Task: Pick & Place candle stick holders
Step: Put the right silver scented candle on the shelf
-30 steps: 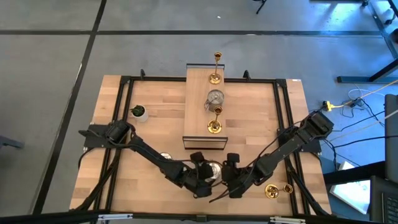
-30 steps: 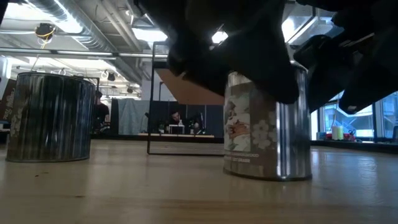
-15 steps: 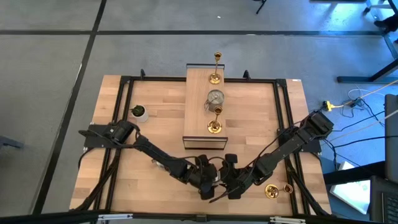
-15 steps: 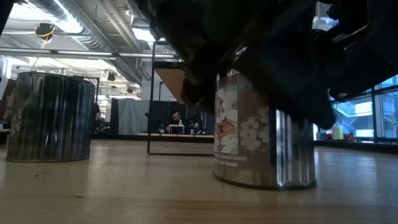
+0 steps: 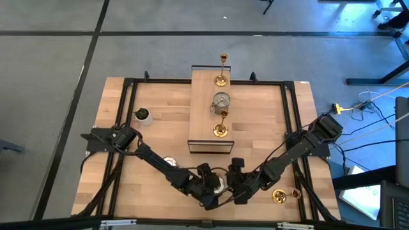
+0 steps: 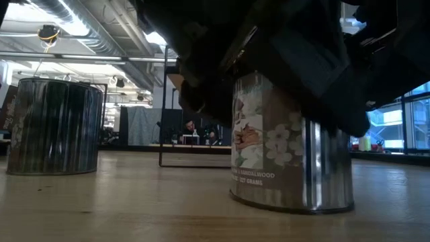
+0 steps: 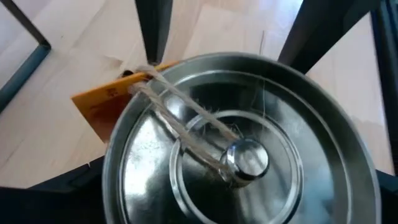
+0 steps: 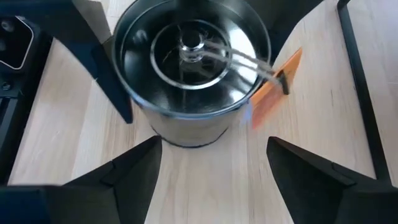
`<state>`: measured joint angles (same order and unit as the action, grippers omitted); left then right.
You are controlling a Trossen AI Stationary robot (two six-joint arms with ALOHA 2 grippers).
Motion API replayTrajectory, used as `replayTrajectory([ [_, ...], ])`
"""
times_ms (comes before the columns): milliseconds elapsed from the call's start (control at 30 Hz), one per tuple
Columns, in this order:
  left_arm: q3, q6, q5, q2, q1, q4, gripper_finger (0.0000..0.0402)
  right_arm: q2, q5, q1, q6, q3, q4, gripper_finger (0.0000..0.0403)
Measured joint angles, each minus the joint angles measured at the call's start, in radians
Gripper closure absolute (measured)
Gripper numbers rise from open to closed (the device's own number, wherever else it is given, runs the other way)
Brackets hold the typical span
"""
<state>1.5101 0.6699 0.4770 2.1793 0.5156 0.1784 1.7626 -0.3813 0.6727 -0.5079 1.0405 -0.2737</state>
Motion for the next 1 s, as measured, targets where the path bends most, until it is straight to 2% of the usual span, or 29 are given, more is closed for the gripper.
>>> replayTrajectory([
  [367, 0.000, 0.022, -0.134, -0.002, 0.002, -0.148, 0.0002, 0.000, 0.000, 0.000, 0.000, 0.000, 0.002, 0.0110],
  [633, 0.002, 0.026, -0.194, -0.009, -0.001, -0.079, 0.0001, 0.000, 0.000, 0.000, 0.000, 0.000, 0.002, 0.0110],
  [733, 0.003, 0.026, -0.201, -0.009, 0.004, -0.047, 0.0001, 0.000, 0.000, 0.000, 0.000, 0.000, 0.002, 0.0110],
  [833, 0.003, 0.088, -0.201, -0.010, 0.005, -0.037, 0.0001, 0.000, 0.000, 0.000, 0.000, 0.000, 0.002, 0.0110],
  [1000, -0.001, 0.104, -0.185, -0.003, 0.005, -0.124, 0.0001, 0.000, 0.000, 0.000, 0.000, 0.000, 0.001, 0.0110],
])
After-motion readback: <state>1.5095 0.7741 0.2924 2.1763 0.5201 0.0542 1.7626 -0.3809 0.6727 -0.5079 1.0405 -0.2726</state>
